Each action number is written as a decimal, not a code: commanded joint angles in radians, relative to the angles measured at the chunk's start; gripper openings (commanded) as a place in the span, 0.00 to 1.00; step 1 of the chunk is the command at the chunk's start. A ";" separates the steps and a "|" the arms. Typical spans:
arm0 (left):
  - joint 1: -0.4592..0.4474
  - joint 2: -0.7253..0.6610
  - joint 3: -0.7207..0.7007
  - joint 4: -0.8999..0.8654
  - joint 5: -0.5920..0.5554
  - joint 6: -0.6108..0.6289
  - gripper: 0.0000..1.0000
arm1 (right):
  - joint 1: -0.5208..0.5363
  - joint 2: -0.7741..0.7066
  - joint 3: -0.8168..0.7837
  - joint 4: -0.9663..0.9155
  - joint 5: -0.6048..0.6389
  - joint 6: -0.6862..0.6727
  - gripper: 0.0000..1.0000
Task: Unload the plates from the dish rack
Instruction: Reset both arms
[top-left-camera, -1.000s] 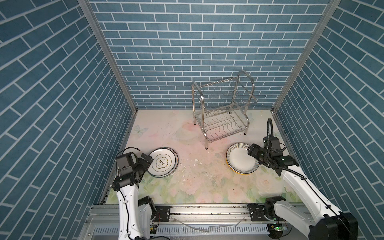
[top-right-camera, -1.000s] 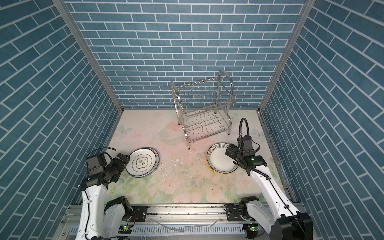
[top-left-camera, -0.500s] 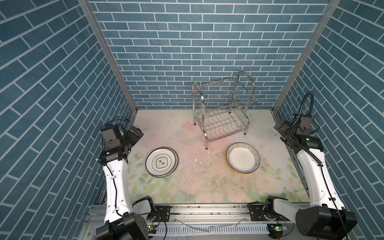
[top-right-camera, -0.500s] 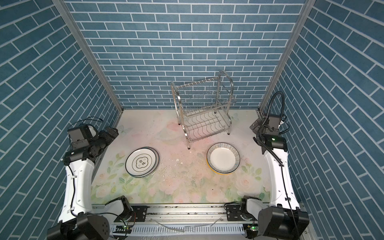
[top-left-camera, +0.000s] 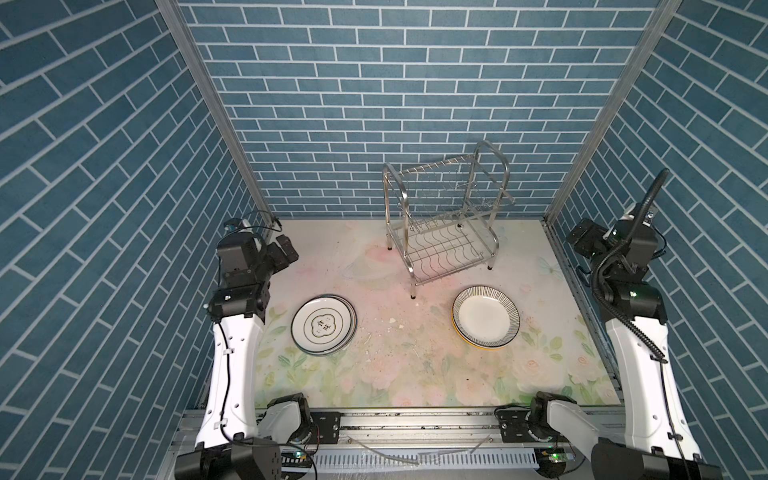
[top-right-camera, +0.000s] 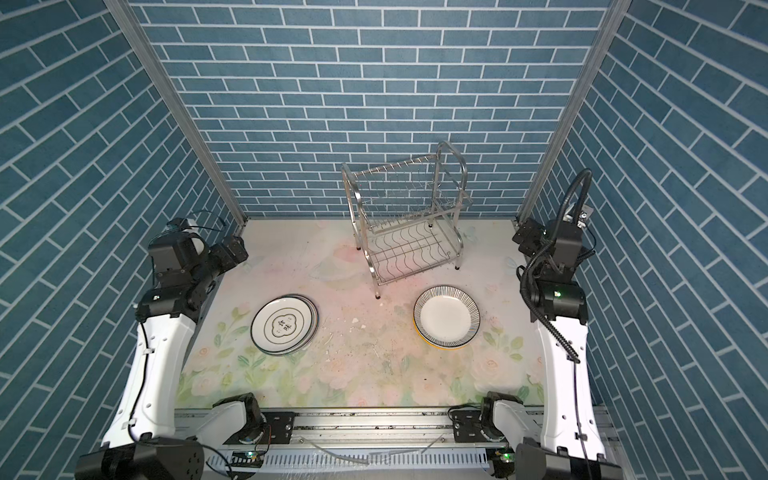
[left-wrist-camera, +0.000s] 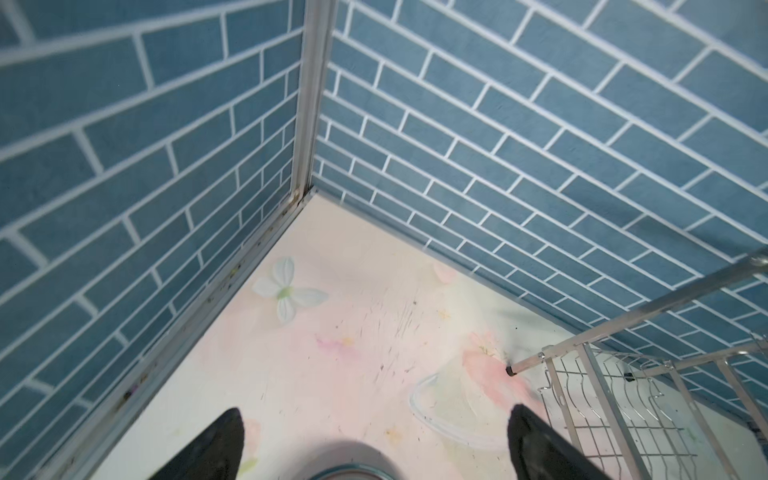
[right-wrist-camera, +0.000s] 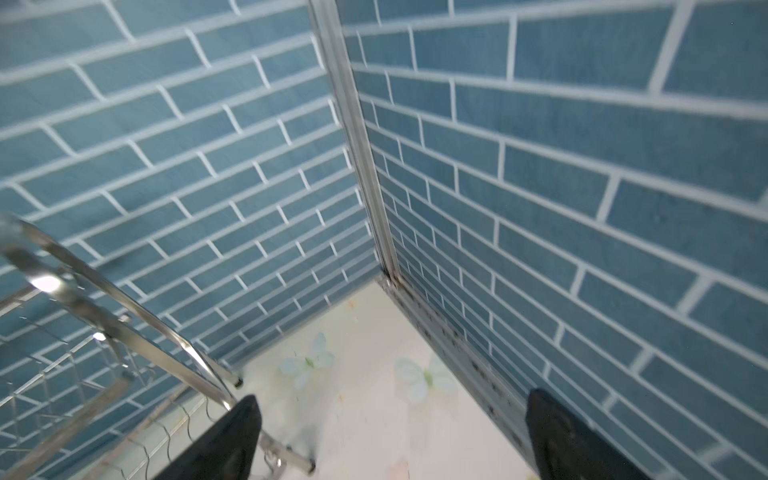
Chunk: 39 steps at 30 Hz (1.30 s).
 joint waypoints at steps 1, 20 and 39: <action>-0.059 -0.040 -0.099 0.162 -0.124 0.125 0.99 | 0.008 -0.055 -0.175 0.276 -0.128 -0.143 0.99; -0.275 -0.054 -0.610 0.675 -0.320 0.326 0.99 | 0.123 -0.014 -0.741 0.756 -0.092 -0.313 0.99; -0.284 0.261 -0.802 1.194 -0.265 0.408 0.99 | 0.116 0.253 -0.879 1.039 -0.113 -0.289 0.99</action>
